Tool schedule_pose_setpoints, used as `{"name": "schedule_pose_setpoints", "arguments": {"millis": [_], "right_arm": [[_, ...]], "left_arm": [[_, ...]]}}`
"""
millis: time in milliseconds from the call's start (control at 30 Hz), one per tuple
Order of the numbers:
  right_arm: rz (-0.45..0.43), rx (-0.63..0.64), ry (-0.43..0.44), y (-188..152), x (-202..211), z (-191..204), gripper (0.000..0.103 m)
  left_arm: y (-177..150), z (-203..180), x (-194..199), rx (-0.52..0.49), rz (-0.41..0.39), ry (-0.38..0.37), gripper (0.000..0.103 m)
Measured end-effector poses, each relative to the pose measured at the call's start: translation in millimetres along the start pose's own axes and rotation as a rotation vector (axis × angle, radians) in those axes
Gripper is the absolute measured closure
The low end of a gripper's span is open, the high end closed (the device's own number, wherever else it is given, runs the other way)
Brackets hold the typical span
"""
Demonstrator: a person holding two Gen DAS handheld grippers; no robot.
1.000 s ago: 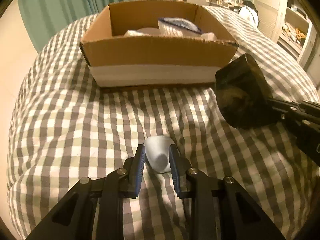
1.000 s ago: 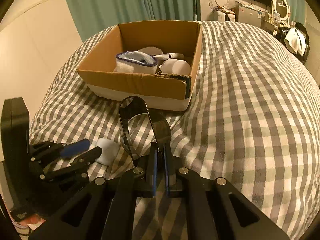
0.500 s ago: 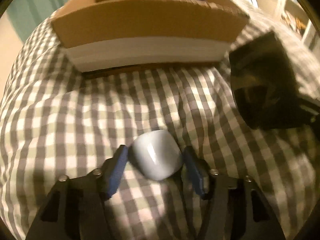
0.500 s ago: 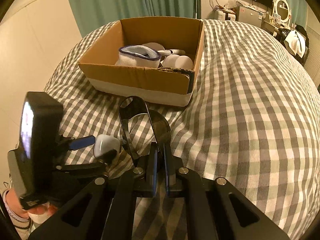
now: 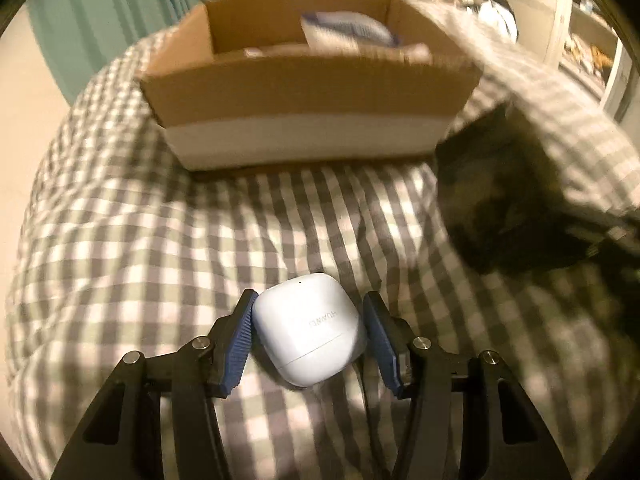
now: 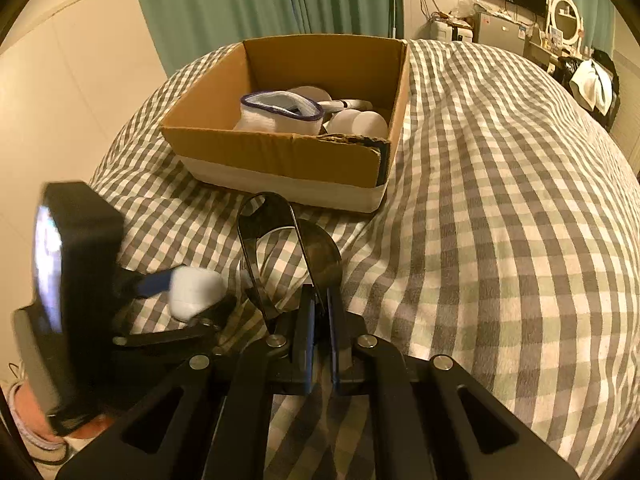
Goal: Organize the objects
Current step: 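Grasp the black item with the right tool while the left tool grasps the white earbud case, then carry the black item and earbud case into the box and release both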
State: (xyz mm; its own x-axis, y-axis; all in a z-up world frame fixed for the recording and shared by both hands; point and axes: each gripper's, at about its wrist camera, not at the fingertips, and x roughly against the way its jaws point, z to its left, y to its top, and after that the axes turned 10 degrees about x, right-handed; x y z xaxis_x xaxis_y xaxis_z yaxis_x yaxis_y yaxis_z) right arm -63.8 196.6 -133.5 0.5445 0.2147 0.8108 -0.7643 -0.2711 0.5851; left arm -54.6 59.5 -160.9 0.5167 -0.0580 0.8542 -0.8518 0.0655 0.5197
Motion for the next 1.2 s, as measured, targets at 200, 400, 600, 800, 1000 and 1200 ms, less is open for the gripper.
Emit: {"name": "schedule_pose_setpoints", "arguments": {"millis": [200,400,600,800,1000,1200], "right_arm": [[-0.025,0.016,-0.012,1,12,9,0.098],[-0.052,0.033,-0.036,2,29,20,0.098],[-0.087,0.064,-0.042,11,50,31,0.098],[-0.128,0.121,-0.049,34,70,43,0.098],[-0.164,0.15,-0.058,76,74,36,0.098],[-0.191,0.142,-0.075,124,65,12,0.098]], "left_arm": [[4,16,37,0.036,-0.079,0.003,0.048],[9,13,76,0.056,-0.133,-0.023,0.048],[26,26,88,0.071,-0.143,-0.054,0.048],[57,31,104,0.069,-0.175,-0.088,0.048],[100,34,114,0.068,-0.225,-0.085,0.048],[146,34,95,0.07,-0.243,-0.068,0.048]]}}
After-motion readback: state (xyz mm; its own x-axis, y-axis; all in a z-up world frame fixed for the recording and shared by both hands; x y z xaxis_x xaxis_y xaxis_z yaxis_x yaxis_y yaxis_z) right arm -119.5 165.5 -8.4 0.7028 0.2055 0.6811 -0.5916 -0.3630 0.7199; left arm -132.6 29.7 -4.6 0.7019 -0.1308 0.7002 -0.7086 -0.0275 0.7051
